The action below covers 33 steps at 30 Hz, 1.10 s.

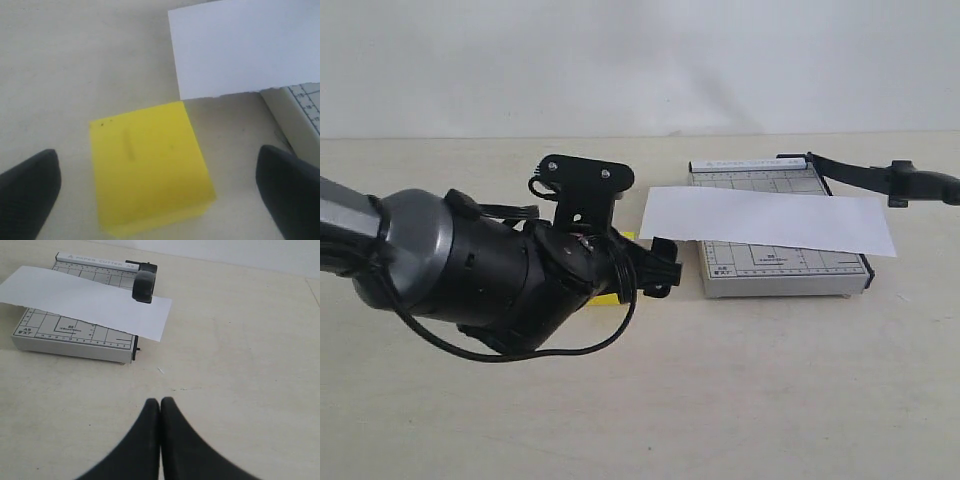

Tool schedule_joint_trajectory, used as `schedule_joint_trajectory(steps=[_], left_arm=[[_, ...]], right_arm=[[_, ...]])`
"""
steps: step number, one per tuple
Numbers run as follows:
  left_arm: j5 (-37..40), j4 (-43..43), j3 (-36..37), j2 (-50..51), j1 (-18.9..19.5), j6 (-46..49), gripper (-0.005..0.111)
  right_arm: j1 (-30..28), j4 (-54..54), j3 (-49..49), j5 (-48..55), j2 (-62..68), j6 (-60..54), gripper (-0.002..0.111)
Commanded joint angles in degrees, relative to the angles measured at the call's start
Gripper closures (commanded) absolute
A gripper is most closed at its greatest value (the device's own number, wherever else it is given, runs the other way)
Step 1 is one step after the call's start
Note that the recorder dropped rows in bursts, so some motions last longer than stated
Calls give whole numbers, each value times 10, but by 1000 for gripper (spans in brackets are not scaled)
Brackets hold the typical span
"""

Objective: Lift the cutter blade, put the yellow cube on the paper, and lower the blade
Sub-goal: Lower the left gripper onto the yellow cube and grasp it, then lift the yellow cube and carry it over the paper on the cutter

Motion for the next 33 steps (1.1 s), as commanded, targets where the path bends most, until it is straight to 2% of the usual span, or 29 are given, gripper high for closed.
schedule_joint_trajectory(steps=[1, 10, 13, 15, 20, 27, 30, 33], left_arm=[[17, 76, 2, 10, 16, -105, -3], [32, 174, 2, 41, 35, -189, -3], [31, 174, 2, 44, 35, -201, 0], [30, 172, 2, 44, 35, -201, 9], [26, 172, 2, 44, 35, -201, 51], [26, 172, 2, 41, 35, -201, 102], [24, 161, 2, 26, 35, -185, 102], [24, 108, 2, -5, 35, -136, 102]], right_arm=[[-1, 4, 3, 1, -5, -4, 108], [-1, 4, 3, 1, -5, -4, 108], [-1, 4, 3, 1, -5, -4, 108], [-1, 4, 3, 1, -5, -4, 108], [-1, 4, 3, 1, -5, -4, 108], [-1, 4, 2, 1, -5, -4, 108], [-1, 4, 2, 1, -5, -4, 108], [-1, 4, 2, 1, -5, -4, 108]])
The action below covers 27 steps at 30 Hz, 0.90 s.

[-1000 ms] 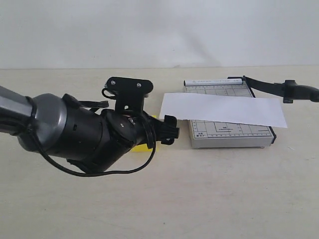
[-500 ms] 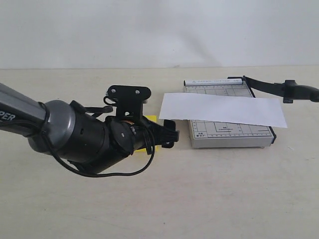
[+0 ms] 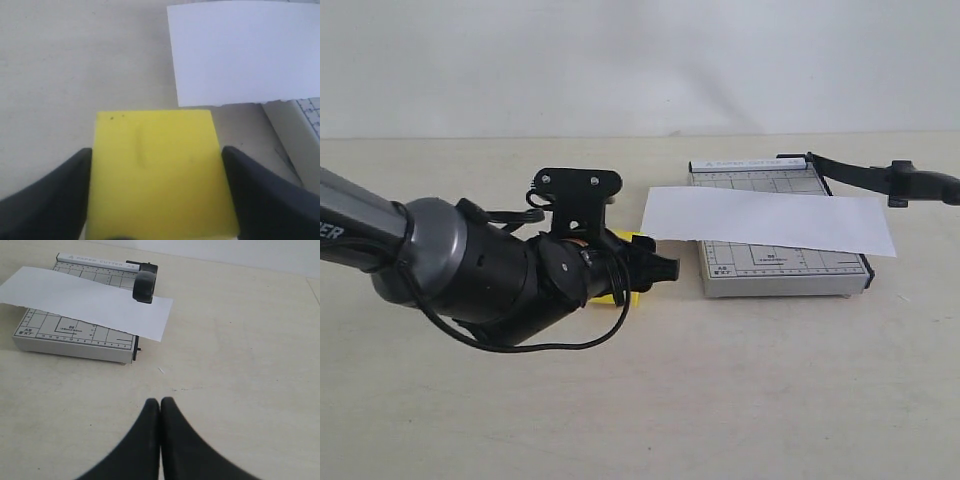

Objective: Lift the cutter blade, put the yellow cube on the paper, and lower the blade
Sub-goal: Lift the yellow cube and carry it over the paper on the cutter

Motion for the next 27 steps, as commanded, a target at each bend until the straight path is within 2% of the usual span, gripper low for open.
schedule_joint_trajectory(steps=[1, 5, 7, 11, 17, 22, 24, 27], left_arm=[[-14, -73, 2, -53, 2, 69, 102], [-35, -155, 2, -111, 0, 164, 102], [-6, -148, 2, -137, 0, 174, 102], [90, -24, 2, -160, 0, 142, 102], [86, 174, -9, -143, 0, -41, 102], [84, 410, -117, -78, 0, -223, 102], [100, 457, -170, -32, 0, -256, 102], [167, 469, -256, 33, 0, -262, 102]], right_arm=[[-1, 1, 2, 1, -5, -4, 108], [-1, 1, 2, 1, -5, -4, 108], [-1, 1, 2, 1, -5, -4, 108], [-1, 1, 2, -1, -5, -4, 108], [-1, 1, 2, -5, -5, -4, 108], [-1, 1, 2, -5, -5, -4, 108], [-1, 1, 2, -5, -5, -4, 108], [-1, 1, 2, -5, -5, -4, 108]])
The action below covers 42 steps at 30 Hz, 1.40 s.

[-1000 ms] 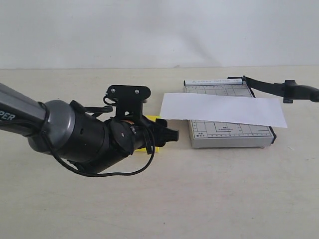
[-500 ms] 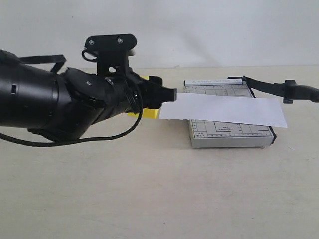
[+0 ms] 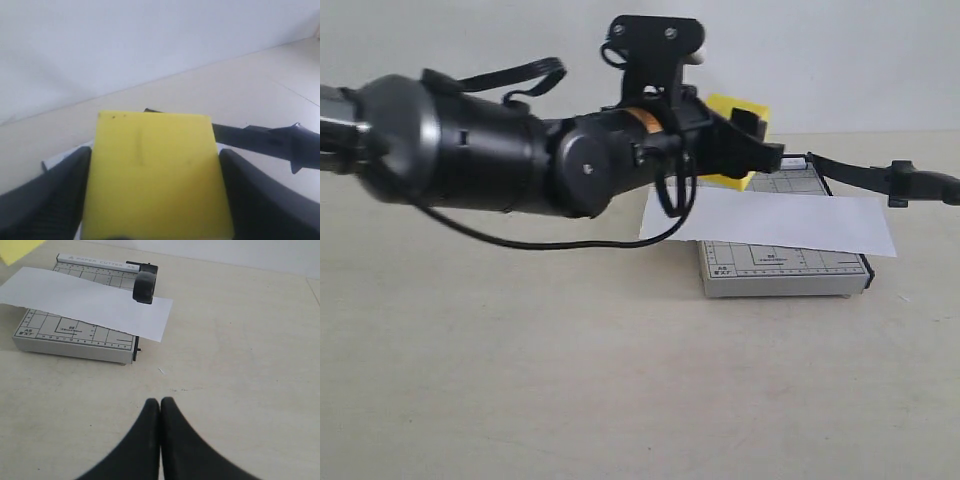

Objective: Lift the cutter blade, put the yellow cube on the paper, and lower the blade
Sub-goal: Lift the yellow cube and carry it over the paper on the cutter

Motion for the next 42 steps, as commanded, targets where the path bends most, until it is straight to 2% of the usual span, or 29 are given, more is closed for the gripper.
schedule_joint_trajectory(steps=[1, 5, 9, 17, 31, 32, 34, 35, 36, 37, 39, 42], left_arm=[[86, 51, -125, 98, -1, -40, 102], [104, 51, -199, 153, -1, -40, 102], [134, 50, -241, 188, 0, -34, 102], [144, 50, -277, 234, 0, 25, 102], [127, 50, -291, 260, 0, 37, 101], [126, 50, -291, 260, 0, 37, 99], [126, 50, -291, 261, 0, 37, 81], [126, 50, -291, 261, 0, 37, 61], [124, 50, -291, 261, 0, 37, 51], [121, 46, -291, 261, 0, 37, 31], [121, 46, -291, 261, 0, 37, 22], [116, 46, -291, 261, 0, 37, 19]], right_arm=[[-1, 1, 2, -5, -5, -4, 108], [-1, 1, 2, 0, -5, -4, 108], [-1, 1, 2, 2, -5, -4, 108], [-1, 1, 2, 3, -5, -4, 108], [-1, 1, 2, 4, -5, -4, 108], [-1, 1, 2, 4, -5, -4, 108], [-1, 1, 2, 7, -5, -4, 108], [-1, 1, 2, 7, -5, -4, 108], [-1, 1, 2, 7, -5, -4, 108], [-1, 1, 2, 7, -5, -4, 108], [-1, 1, 2, 7, -5, -4, 108], [-1, 1, 2, 7, -5, -4, 108]])
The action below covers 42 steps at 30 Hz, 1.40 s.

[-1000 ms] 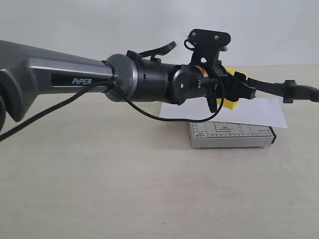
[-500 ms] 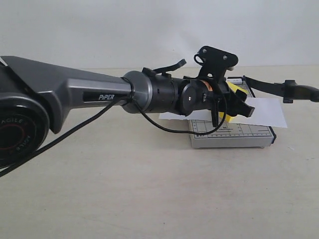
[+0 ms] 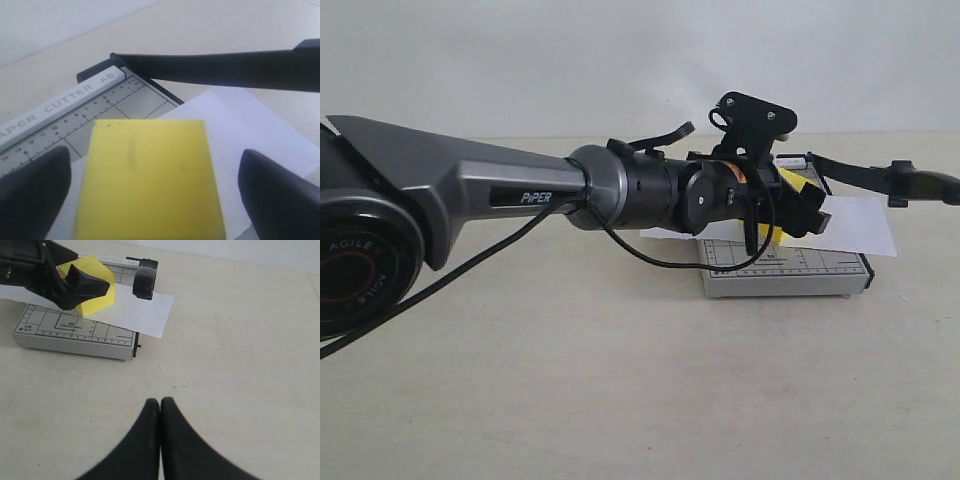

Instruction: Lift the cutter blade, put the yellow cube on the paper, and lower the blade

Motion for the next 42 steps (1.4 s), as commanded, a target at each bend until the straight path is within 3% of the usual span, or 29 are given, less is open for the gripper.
schedule_joint_trajectory(steps=[1, 5, 8, 9, 11, 12, 13, 19, 24, 29, 33, 35, 38, 42], left_arm=[[-23, -3, -3, 1, 0, 4, 19], [-57, -3, -5, -19, 0, 4, 19], [27, -3, -5, -70, 0, 4, 22], [64, -2, -5, -89, 0, 7, 28], [134, 30, -5, -134, 0, 15, 61], [161, 48, -5, -163, 0, 16, 87], [174, 58, -5, -179, 0, 22, 101], [189, 61, 35, -272, 31, 19, 102], [127, 61, 182, -368, 114, 19, 102], [2, 50, 365, -488, 258, 19, 102], [14, 26, 461, -573, 383, 19, 102], [15, 39, 512, -630, 421, 29, 102], [15, 68, 585, -723, 454, 41, 102], [35, 76, 682, -860, 460, 36, 102]], right_arm=[[-1, 1, 2, 0, -5, -4, 108], [-1, 1, 2, 0, -5, -4, 108], [-1, 1, 2, 0, -5, -4, 108], [-1, 1, 2, 0, -5, -4, 108], [-1, 1, 2, 0, -5, -4, 108], [-1, 1, 2, 0, -5, -4, 108], [-1, 1, 2, 0, -5, -4, 108], [-1, 1, 2, 0, -5, -5, 108], [-1, 1, 2, 0, -5, -5, 108], [-1, 1, 2, 0, -5, -5, 108], [-1, 1, 2, 0, -5, -5, 108], [-1, 1, 2, 0, -5, -5, 108], [-1, 1, 2, 0, -5, -5, 108], [-1, 1, 2, -1, -5, -5, 108]])
